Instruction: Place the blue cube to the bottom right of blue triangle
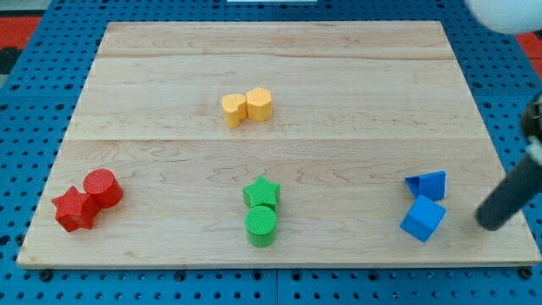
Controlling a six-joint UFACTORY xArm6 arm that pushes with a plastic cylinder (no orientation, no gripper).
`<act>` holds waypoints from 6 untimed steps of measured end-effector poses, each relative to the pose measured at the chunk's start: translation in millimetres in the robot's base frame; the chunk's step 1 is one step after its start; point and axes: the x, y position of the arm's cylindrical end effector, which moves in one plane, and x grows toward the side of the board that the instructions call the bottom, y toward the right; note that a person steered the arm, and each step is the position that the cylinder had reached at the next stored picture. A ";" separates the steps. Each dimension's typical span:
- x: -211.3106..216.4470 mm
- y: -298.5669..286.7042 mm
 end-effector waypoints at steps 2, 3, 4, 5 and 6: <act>33.8 -66.4; 35.0 -135.3; 4.4 -150.2; 3.8 -66.2; 13.7 -17.8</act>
